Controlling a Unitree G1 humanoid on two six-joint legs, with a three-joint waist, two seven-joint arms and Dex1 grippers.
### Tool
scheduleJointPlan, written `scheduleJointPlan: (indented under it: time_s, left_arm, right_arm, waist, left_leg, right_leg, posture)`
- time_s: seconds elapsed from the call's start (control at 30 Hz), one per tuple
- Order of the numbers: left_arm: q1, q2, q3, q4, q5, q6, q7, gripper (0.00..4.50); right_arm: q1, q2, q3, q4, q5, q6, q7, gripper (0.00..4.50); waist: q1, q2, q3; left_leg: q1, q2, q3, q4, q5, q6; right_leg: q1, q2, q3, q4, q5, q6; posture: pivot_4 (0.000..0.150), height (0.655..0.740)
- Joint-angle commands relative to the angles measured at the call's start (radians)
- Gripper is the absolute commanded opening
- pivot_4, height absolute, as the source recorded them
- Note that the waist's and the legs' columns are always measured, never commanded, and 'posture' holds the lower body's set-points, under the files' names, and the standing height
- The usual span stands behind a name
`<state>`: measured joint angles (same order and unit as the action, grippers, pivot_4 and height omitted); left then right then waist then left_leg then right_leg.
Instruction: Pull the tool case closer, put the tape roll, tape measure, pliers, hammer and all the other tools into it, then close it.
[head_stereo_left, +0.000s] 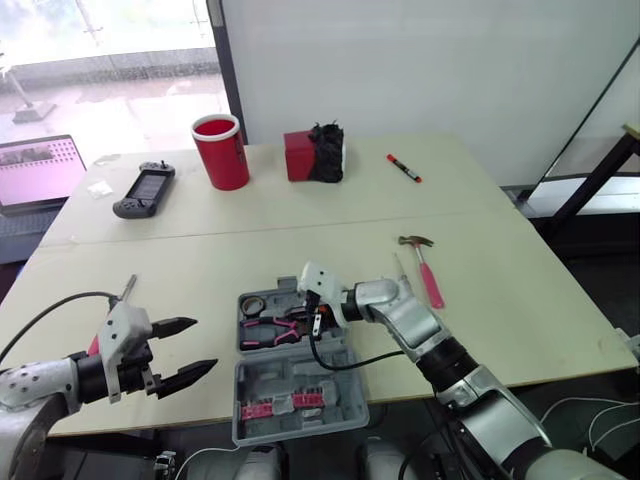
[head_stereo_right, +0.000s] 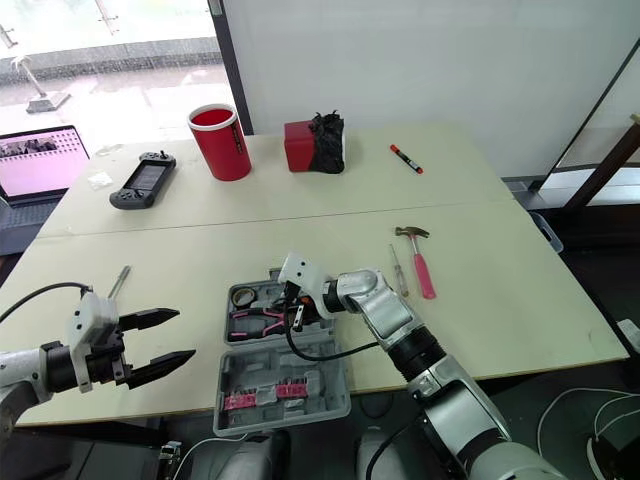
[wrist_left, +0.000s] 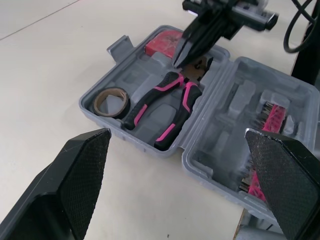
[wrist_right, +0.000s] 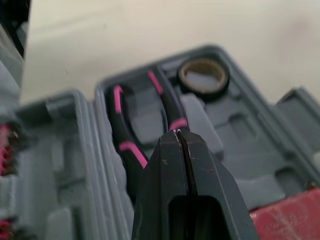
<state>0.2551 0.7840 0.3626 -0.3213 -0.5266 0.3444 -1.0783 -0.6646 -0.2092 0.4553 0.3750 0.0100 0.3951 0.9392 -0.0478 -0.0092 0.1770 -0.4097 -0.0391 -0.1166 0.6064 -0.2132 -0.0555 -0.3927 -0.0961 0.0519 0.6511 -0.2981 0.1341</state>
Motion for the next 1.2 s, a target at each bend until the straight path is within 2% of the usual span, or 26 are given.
scheduleJointPlan:
  time_s: [0.03,0.27,0.43,0.5,0.63,0.7,0.83,0.93,1.03,1.2]
  left_arm:
    - [0.017,0.023,0.006,-0.022,-0.014,0.013,-0.016,4.50]
    - [0.032,0.045,0.022,-0.005,-0.014,0.012,-0.040,4.50]
    - [0.006,0.047,0.010,0.030,0.007,-0.011,-0.037,4.50]
    - [-0.010,0.044,0.003,0.051,0.022,-0.026,-0.029,4.50]
    - [-0.030,0.041,-0.004,0.078,0.041,-0.046,-0.025,4.50]
    - [-0.038,0.050,-0.019,0.111,0.083,-0.084,-0.026,4.50]
    - [-0.067,0.056,-0.068,0.185,0.140,-0.154,-0.051,4.50]
    - [-0.115,0.056,-0.141,0.299,0.268,-0.287,-0.017,4.50]
    - [-0.160,0.030,-0.186,0.384,0.320,-0.350,0.013,3.61]
    - [-0.188,0.017,-0.288,0.458,0.401,-0.415,0.024,1.05]
  right_arm:
    - [-0.007,0.004,0.058,0.132,-0.098,-0.084,-0.053,0.04]
    - [0.011,-0.017,0.110,0.194,-0.167,-0.118,-0.033,0.04]
    - [-0.002,0.004,0.011,0.124,-0.093,-0.077,-0.038,0.04]
    - [-0.013,0.000,-0.072,0.057,-0.034,-0.118,-0.052,0.04]
    - [-0.008,-0.026,-0.190,-0.067,0.051,-0.197,-0.056,0.04]
    - [0.026,-0.080,-0.238,-0.144,0.082,-0.260,-0.020,0.04]
    - [0.118,-0.323,-0.220,-0.272,0.107,-0.212,0.205,0.04]
    - [0.191,-0.436,-0.180,-0.275,0.066,-0.273,0.277,0.04]
    - [0.226,-0.454,-0.162,-0.243,0.028,-0.331,0.259,0.00]
    - [0.269,-0.420,-0.132,-0.194,-0.011,-0.399,0.223,0.00]
  waist:
    - [-0.004,0.000,0.000]
    - [-0.006,-0.001,-0.004]
    - [0.000,-0.003,-0.005]
    - [0.002,-0.003,-0.005]
    - [0.004,-0.003,-0.004]
    - [0.004,-0.003,-0.004]
    - [0.012,-0.003,-0.004]
    - [0.012,-0.003,-0.004]
    - [-0.004,-0.003,-0.004]
    - [-0.003,-0.003,-0.004]
  left_leg:
    - [0.000,0.000,0.000,0.000,0.000,0.000]
    - [0.018,0.001,0.000,-0.005,0.000,0.000]
    - [0.022,0.001,0.000,-0.008,0.000,0.000]
    - [0.022,0.001,0.000,-0.008,0.000,0.000]
    - [0.014,0.000,0.000,-0.008,0.001,-0.002]
    - [0.008,0.001,0.000,-0.008,0.001,-0.002]
    - [0.002,0.000,-0.001,-0.008,0.002,-0.003]
    - [0.002,0.000,0.000,-0.008,0.002,-0.003]
    - [0.003,0.001,0.001,-0.008,0.002,-0.002]
    - [0.003,0.002,0.001,-0.008,0.002,-0.002]
  right_leg:
    - [0.000,0.000,0.000,0.000,0.000,0.000]
    - [0.013,0.000,0.000,-0.003,-0.002,-0.004]
    - [0.018,0.000,0.000,-0.004,-0.003,-0.005]
    - [0.018,0.000,0.000,-0.004,-0.003,-0.005]
    - [0.012,0.000,0.000,-0.004,-0.001,-0.002]
    - [0.006,0.000,0.000,-0.003,-0.001,-0.002]
    - [0.001,0.000,-0.001,-0.003,-0.001,-0.002]
    - [0.002,-0.001,-0.001,-0.004,-0.001,-0.001]
    - [0.001,0.001,-0.001,-0.003,-0.001,-0.002]
    - [0.001,0.002,0.000,-0.002,0.000,-0.003]
  posture:
    - [0.150,0.7400]
    - [0.150,0.7400]
    - [0.150,0.7400]
    - [0.150,0.7400]
    - [0.150,0.7400]
    - [0.150,0.7400]
    - [0.150,0.7400]
    - [0.150,0.7400]
    - [0.150,0.7400]
    - [0.150,0.7400]
